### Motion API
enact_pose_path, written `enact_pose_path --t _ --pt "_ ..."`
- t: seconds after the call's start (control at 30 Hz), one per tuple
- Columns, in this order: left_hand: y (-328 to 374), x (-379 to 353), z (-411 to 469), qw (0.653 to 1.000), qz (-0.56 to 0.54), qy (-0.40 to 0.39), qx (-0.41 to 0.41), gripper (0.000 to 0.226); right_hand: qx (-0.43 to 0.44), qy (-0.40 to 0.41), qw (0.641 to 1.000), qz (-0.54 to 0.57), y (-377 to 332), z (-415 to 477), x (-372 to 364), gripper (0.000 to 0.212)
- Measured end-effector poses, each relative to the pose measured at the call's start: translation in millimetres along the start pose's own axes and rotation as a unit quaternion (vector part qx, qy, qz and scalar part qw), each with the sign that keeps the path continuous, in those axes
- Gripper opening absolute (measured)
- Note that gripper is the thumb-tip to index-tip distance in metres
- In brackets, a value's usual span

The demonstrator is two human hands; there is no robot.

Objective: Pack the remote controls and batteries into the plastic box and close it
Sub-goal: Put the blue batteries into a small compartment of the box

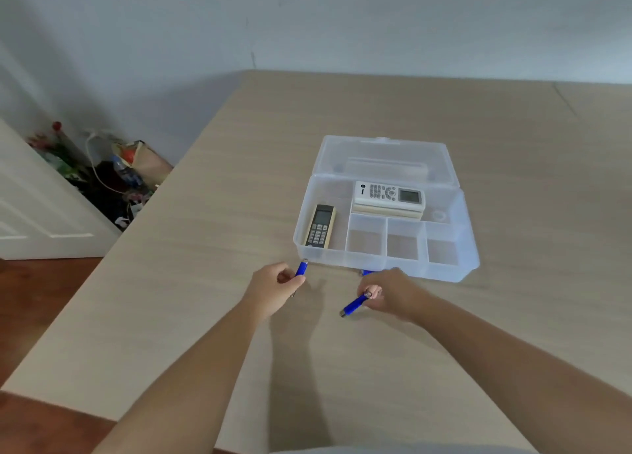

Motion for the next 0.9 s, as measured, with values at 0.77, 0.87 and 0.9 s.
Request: enact_pose_path --t 0.77,0.87,0.9 --pt "202.1 -116.7 32.2 0.984 0.006 -0.089 -0.152 0.016 -0.186 0.071 0.954 -0.226 135.1 13.4 128.4 0.031" --pt "198.6 -123.4 35.7 0.982 0.023 -0.104 -0.157 0.015 -0.158 0.050 0.924 -0.343 134.9 14.8 117.0 0.027" --pt "197.1 -124.3 37.5 0.982 0.021 -0.106 -0.156 0.015 -0.155 0.053 0.917 -0.363 135.0 15.2 115.3 0.024"
Point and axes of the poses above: each hand's wrist, its own z-axis towards the middle knuckle, its own x-axis out of the back of the hand, y = z × x, the point moved 9 cm from there along z, towards the middle knuckle, and after that the axes turned 8 degrees about y, right-handed, at the moved point
